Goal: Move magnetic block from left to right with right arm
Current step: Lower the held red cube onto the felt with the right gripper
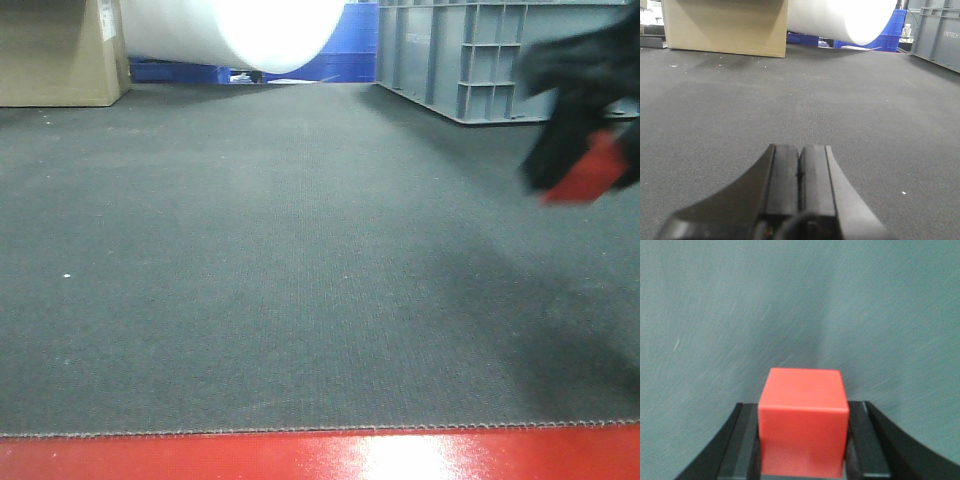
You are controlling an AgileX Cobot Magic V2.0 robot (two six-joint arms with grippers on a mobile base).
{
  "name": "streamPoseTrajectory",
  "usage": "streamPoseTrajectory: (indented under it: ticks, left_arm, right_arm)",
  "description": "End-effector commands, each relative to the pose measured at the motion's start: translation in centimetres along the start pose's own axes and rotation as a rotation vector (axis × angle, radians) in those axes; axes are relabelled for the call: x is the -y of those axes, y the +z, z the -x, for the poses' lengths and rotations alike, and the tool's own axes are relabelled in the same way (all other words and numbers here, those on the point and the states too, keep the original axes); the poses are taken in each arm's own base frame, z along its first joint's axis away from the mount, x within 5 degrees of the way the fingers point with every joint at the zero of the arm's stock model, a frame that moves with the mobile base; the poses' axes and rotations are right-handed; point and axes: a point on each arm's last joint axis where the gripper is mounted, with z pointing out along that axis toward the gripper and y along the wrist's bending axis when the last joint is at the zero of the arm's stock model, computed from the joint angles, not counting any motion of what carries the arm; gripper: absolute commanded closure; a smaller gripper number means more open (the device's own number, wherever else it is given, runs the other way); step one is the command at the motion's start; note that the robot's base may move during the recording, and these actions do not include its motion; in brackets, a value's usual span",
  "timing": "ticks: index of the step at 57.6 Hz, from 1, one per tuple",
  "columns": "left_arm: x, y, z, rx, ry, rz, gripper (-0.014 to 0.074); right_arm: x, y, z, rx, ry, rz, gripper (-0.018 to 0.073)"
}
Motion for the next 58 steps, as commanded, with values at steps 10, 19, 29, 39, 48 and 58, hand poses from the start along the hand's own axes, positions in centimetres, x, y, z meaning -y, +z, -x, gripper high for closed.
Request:
streamPoseTrajectory:
  ticks: [10,19,29,39,48,58]
  left_arm:
    - [0.0,-0.1,0.5,0.081,-0.01,-0.006,0.0722]
    - [0.0,-0.1,0.5,0.081,-0.01,-0.006,0.0722]
    - [0.0,-0.1,0.5,0.081,-0.01,-0.006,0.0722]
    - [0.0,-0.1,0.5,0.081,-0.01,-0.006,0.0722]
    - [0.0,-0.1,0.5,0.081,-0.01,-0.006,0.0722]
    - [0.0,-0.1,0.5,0.081,-0.01,-0.006,0.0722]
  right_arm:
    - [-4.9,2.4,2.9,-0.221,0.123,-0.061,0.0246]
    - [-7.6,4.0,4.1,-0.305,0.131,-0.091,0.0246]
    - [-10.8,5.4,4.8,-0.372,0.107,-0.071,0.0246]
    - [-13.3,6.7,5.1,-0.407,0.11,-0.035,0.0246]
    - [-14.2,7.6,4.8,-0.424,0.131,-0.05,0.0224]
    - [-14.3,7.8,4.7,-0.428,0.129,-0.051,0.012]
